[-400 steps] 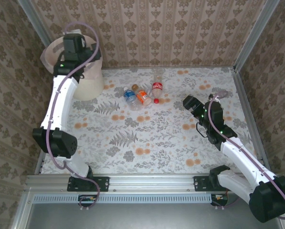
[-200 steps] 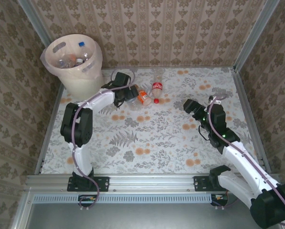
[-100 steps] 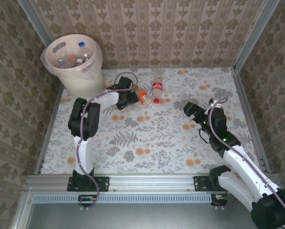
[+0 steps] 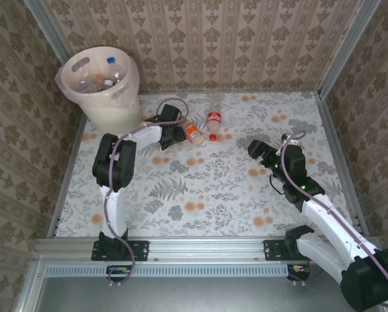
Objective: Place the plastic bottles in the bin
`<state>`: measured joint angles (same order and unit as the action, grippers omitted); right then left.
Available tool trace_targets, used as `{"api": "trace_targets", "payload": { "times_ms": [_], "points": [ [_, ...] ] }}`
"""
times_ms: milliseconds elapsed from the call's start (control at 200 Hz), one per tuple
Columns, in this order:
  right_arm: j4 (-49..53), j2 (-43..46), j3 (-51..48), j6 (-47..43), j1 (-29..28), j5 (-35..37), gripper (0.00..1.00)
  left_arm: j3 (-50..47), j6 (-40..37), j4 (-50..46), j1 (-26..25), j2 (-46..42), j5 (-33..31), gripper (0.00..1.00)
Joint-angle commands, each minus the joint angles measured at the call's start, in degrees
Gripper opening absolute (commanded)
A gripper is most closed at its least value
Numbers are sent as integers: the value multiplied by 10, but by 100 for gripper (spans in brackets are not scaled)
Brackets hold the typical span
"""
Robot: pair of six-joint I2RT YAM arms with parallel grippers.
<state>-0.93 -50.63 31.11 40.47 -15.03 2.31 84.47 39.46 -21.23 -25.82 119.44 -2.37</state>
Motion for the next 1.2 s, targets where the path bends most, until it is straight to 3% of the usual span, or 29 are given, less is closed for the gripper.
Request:
{"api": "trace_targets", "payload": {
  "times_ms": [0,245,655,1195],
  "points": [
    [15,-13,29,-34,2,-32,100,-15,-23,1,3,-36,-10,56],
    [-11,-32,31,-33,-2,-46,100,-45,-40,20,8,-82,-9,48],
    [-30,-64,49,-74,-31,-50,100,-48,-60,13,17,-165,0,47],
    [-29,-130,110,-106,-69,-54,100,145,-145,-14,29,-214,18,48]
  ]
}}
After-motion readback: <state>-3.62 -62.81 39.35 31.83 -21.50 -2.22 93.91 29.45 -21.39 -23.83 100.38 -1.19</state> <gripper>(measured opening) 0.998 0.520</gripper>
